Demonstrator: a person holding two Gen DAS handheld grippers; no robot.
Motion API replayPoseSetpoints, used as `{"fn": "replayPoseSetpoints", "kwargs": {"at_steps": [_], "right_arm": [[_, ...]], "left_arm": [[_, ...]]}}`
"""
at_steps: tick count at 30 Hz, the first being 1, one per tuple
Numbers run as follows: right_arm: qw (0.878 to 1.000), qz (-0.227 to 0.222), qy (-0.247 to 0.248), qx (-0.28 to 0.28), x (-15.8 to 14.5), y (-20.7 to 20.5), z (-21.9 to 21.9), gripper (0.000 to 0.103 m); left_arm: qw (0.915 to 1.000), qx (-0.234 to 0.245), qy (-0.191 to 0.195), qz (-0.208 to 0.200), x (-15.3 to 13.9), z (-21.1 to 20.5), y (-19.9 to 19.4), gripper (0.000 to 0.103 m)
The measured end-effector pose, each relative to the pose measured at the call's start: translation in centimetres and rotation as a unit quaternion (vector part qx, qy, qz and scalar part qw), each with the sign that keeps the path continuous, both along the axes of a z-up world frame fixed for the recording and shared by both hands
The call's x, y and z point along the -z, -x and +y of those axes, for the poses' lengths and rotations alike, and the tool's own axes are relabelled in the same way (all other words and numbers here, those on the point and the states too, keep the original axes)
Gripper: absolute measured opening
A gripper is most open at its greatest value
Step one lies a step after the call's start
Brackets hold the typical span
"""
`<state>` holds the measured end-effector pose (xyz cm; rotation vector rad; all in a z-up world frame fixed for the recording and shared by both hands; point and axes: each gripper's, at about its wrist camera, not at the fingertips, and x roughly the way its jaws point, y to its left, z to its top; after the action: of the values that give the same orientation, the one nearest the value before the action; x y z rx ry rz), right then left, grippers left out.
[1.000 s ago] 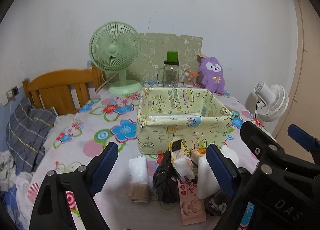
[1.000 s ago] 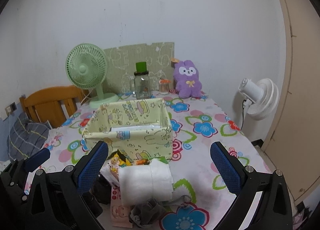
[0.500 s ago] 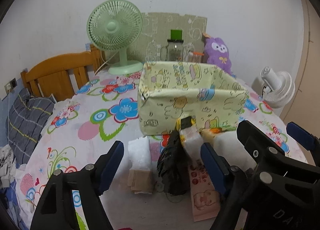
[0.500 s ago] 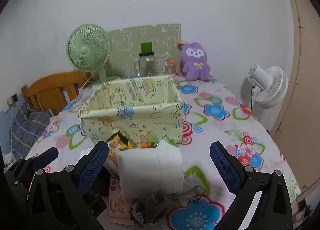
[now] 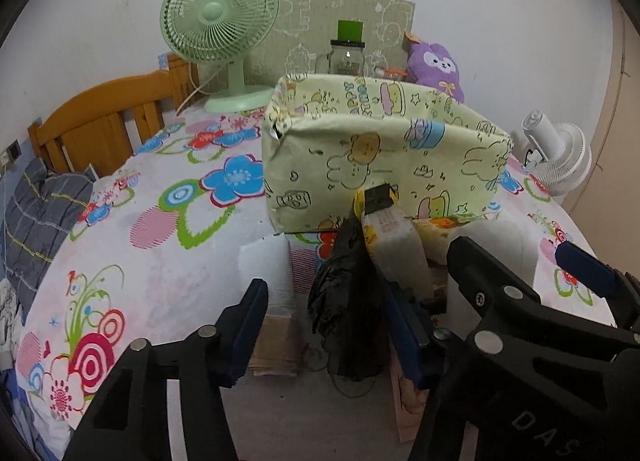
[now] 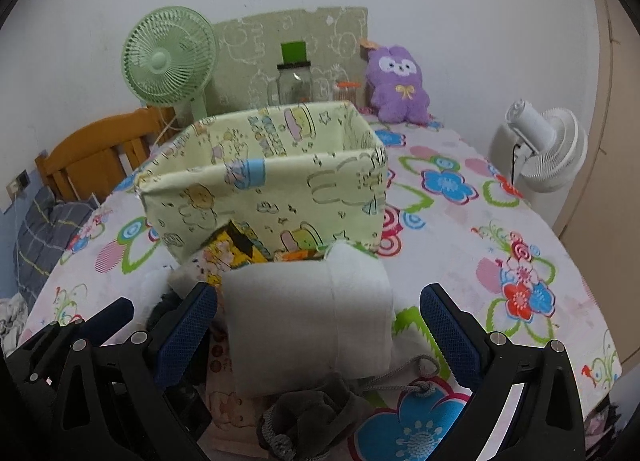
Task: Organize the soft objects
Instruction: 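Grasp the folded white cloth with the right tool while the left tool grasps the black item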
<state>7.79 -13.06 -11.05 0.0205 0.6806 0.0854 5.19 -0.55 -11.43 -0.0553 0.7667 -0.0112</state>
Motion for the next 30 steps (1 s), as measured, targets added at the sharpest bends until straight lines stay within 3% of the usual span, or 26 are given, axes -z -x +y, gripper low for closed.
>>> {"fn": "replayPoseSetpoints", "kwargs": {"at_steps": [2, 10, 16, 30], "right_arm": [[1.000, 0.010, -0.004, 0.002, 0.5, -0.4, -0.1, 0.101], [0.999, 0.040, -0.028, -0.005, 1.5, -1.3, -0.3, 0.078], [0.999, 0.025, -0.031, -0.008, 0.6, -0.9, -0.3, 0.070], [0.999, -0.013, -0.045, -0.010, -2.9, 0.4, -0.8, 0.069]], "left_arm": [[1.0000, 0.002, 0.006, 0.007, 0.4, -0.1, -0.3, 0.046], [0.9998, 0.009, 0.015, 0.011, 0.7, -0.3, -0.8, 0.027], [0.9999, 0.008, 0.013, -0.004, -0.2, -0.4, -0.4, 0.022], [0.9989, 0.009, -0.001, -0.046, -3.9, -1.1, 0.8, 0.020]]}}
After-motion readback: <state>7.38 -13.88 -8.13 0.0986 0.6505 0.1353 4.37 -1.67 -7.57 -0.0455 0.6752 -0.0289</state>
